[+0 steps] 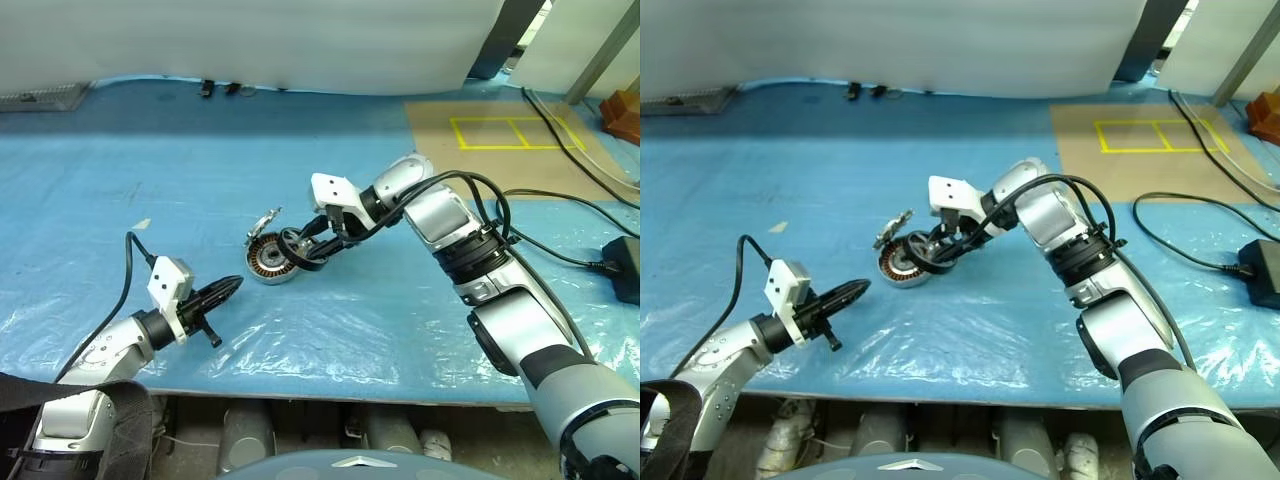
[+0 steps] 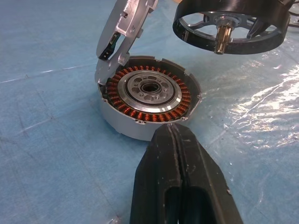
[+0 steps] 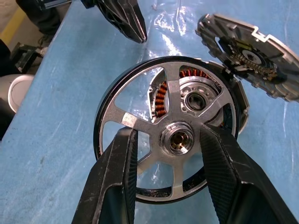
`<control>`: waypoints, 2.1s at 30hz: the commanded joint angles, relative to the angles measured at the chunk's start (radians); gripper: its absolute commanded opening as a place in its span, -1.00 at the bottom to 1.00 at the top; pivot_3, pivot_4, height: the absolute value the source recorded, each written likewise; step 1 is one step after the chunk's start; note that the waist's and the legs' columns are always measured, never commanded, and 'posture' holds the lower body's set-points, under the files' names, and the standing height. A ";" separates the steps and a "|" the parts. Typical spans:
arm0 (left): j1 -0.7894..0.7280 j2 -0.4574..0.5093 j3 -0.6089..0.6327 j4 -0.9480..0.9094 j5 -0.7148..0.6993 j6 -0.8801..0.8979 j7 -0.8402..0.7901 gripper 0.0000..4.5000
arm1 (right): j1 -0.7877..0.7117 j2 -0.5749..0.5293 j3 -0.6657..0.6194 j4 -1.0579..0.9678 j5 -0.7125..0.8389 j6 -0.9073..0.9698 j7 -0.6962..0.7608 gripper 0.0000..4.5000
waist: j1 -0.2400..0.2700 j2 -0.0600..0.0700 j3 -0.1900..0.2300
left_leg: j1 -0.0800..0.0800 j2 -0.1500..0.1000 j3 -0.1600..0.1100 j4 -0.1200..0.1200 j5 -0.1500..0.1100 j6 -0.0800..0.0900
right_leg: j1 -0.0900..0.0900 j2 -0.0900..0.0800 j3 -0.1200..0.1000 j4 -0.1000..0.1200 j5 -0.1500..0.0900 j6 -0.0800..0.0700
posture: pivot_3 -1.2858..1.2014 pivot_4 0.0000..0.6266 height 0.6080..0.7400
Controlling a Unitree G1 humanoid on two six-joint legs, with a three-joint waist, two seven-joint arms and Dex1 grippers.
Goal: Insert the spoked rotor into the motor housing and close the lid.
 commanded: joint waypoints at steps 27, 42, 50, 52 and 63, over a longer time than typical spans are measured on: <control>-0.017 0.015 0.007 -0.109 -0.019 0.110 0.061 -1.00 | -0.096 0.165 0.073 0.267 -0.123 -0.274 -0.231 -0.28 | -0.004 0.000 0.000 | 0.002 0.000 0.000 0.001 -0.001 -0.003 | 0.001 0.000 0.000 0.002 0.000 0.000 | 0.03 -0.52 1.00; -0.007 0.009 0.002 -0.119 -0.023 0.136 0.062 -1.00 | -0.097 0.193 0.055 0.294 -0.148 -0.484 -0.301 -0.28 | -0.005 0.000 0.000 | 0.002 0.000 0.000 0.001 -0.001 -0.004 | 0.001 0.000 0.001 0.001 0.001 -0.001 | 0.03 -0.52 1.00; 0.008 0.000 -0.012 -0.035 0.004 0.064 0.020 -1.00 | -0.103 0.186 0.056 0.304 -0.170 -0.538 -0.325 -0.28 | -0.004 0.000 0.000 | 0.002 0.000 0.000 0.001 -0.002 -0.004 | 0.001 0.000 0.001 0.001 0.001 -0.001 | 0.03 -0.52 1.00; 0.009 -0.001 -0.018 -0.018 0.008 0.048 0.011 -1.00 | -0.109 0.187 0.058 0.322 -0.187 -0.566 -0.358 -0.28 | -0.003 0.000 0.000 | 0.002 0.000 0.000 0.001 -0.002 -0.004 | 0.001 0.000 0.001 0.001 0.001 -0.001 | 0.03 -0.52 1.00; 0.025 -0.012 -0.037 0.034 0.030 -0.014 -0.010 -1.00 | -0.074 0.199 0.075 0.382 -0.239 -0.651 -0.416 -0.28 | -0.004 0.000 0.000 | 0.002 0.000 0.000 0.001 -0.002 -0.004 | 0.001 0.000 0.001 0.001 0.001 -0.001 | 0.03 -0.52 1.00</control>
